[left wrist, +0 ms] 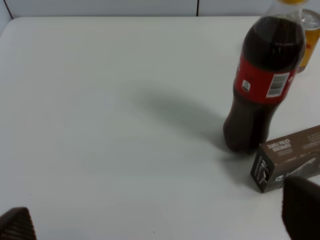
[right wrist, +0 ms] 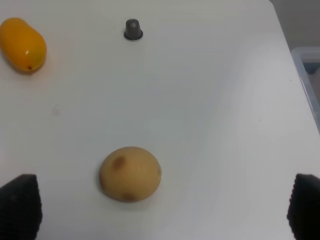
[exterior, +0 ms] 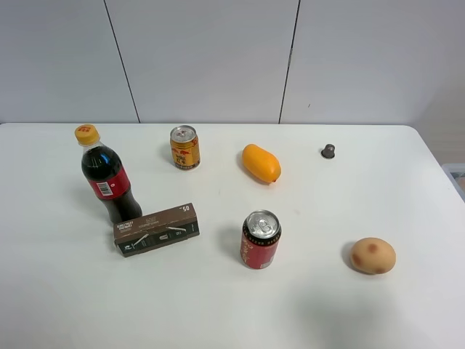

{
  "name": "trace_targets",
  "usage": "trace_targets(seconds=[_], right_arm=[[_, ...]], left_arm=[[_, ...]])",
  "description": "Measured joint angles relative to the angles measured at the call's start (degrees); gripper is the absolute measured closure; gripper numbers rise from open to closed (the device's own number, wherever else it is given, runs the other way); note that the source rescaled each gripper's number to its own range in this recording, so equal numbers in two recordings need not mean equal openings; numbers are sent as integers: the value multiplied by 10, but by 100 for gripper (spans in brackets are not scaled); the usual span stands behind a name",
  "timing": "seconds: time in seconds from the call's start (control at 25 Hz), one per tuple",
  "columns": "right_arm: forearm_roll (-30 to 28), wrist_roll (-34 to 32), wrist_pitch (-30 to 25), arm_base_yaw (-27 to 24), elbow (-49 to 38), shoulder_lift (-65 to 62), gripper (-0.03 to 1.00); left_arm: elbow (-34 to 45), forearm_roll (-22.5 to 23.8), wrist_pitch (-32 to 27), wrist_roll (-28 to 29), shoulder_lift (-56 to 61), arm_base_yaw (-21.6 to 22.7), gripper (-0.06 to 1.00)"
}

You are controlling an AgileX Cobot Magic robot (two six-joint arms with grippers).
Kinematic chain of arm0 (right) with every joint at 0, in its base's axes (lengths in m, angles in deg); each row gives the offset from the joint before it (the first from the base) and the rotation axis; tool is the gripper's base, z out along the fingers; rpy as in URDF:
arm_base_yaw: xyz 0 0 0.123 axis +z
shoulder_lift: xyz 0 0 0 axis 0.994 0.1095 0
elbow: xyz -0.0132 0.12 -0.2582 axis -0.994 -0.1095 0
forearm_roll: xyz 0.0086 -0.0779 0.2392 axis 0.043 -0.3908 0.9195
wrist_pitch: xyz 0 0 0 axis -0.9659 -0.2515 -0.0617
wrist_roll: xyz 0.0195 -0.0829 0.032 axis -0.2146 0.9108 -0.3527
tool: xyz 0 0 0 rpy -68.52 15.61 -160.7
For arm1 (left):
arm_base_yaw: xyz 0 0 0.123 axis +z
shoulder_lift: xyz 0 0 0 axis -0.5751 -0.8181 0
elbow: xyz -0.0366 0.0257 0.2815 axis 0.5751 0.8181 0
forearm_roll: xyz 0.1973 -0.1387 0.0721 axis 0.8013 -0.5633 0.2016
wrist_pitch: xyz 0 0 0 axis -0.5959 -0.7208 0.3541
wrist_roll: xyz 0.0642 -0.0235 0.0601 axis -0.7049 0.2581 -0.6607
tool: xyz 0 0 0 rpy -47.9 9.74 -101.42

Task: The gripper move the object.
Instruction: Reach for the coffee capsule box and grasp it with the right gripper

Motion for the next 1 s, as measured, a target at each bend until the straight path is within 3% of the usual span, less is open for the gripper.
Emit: trace_targets(seconds=[1.0], right_arm=[[0,0,0,0,0,0,-3]], left_arm=[[0,-1,0,0,0,0,-6]])
